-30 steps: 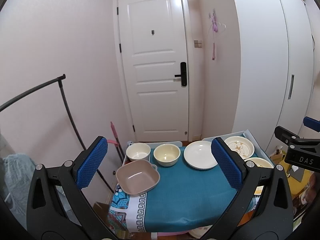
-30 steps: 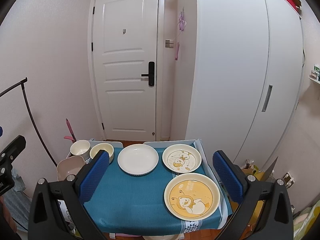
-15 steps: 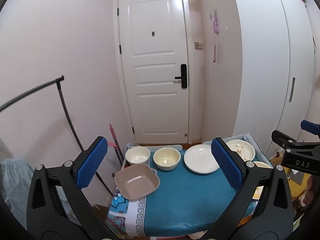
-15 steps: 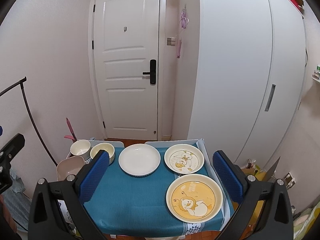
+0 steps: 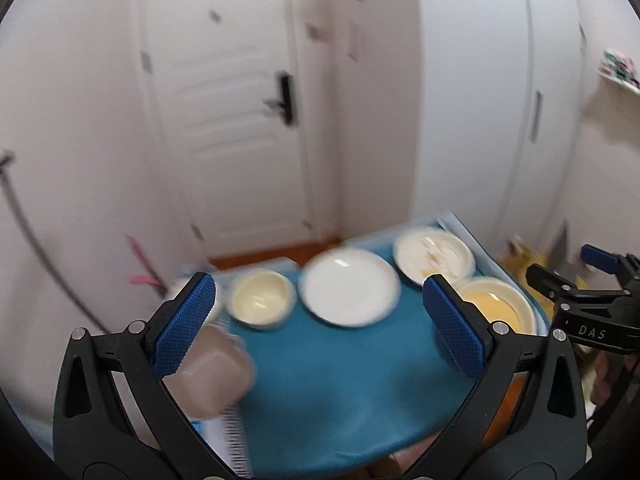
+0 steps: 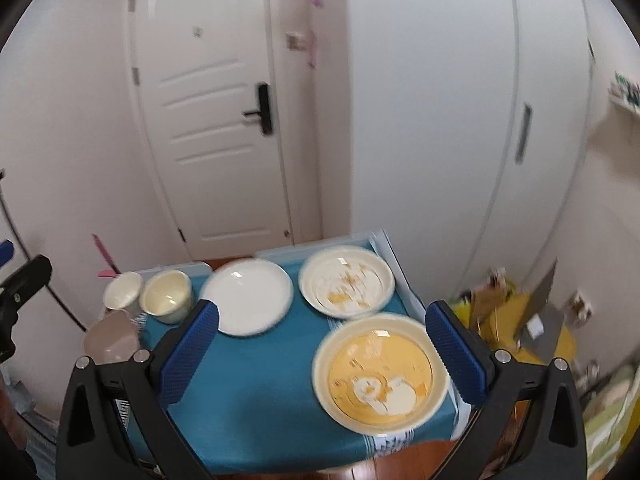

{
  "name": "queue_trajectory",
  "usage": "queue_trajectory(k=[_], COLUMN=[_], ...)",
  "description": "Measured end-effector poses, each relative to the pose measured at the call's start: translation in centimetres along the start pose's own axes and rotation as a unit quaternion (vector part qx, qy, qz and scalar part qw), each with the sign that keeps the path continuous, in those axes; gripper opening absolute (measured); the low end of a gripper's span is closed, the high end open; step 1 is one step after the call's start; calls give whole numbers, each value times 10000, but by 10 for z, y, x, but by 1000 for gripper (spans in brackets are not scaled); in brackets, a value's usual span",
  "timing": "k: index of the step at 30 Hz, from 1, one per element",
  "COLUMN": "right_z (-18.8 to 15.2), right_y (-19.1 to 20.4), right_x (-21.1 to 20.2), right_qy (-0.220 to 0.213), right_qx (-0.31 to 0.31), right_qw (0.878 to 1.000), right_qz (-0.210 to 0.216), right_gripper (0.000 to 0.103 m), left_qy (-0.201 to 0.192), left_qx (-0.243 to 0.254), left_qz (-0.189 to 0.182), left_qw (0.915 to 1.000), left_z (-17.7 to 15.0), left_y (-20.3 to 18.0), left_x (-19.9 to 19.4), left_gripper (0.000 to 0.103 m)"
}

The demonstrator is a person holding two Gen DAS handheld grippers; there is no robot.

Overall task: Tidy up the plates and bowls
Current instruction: 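Grasp the rim of the large yellow duck plate with both grippers, then lift the yellow plate with both grippers and carry it toward the beige basin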

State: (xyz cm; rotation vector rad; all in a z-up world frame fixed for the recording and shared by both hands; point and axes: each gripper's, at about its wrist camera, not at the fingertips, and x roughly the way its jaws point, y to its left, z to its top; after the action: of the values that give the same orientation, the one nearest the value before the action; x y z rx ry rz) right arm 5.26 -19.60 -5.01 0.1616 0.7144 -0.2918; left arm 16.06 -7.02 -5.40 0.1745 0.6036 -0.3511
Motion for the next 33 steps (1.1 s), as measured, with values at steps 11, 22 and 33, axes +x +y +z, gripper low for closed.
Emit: queue_trajectory(k=[11, 22, 33], right_z=[-57, -81, -80], right_y=[-114, -186, -201], right_x=[85, 196, 233], right_qy=[1253, 2692, 2985], right_qx=[803, 590, 154], right_qw=[9888, 9570, 9431], right_qz=[-140, 904, 1458], right_gripper=[99, 62, 23], left_qy=[1580, 3010, 3230], left_qx=[268, -344, -595], left_qz=[-1071, -1096, -886], left_qw=[9812, 9467, 9404], left_z=[-45, -108, -124], left_y=[-87, -155, -172], left_x=[135, 238, 257], left_gripper=[102, 67, 34])
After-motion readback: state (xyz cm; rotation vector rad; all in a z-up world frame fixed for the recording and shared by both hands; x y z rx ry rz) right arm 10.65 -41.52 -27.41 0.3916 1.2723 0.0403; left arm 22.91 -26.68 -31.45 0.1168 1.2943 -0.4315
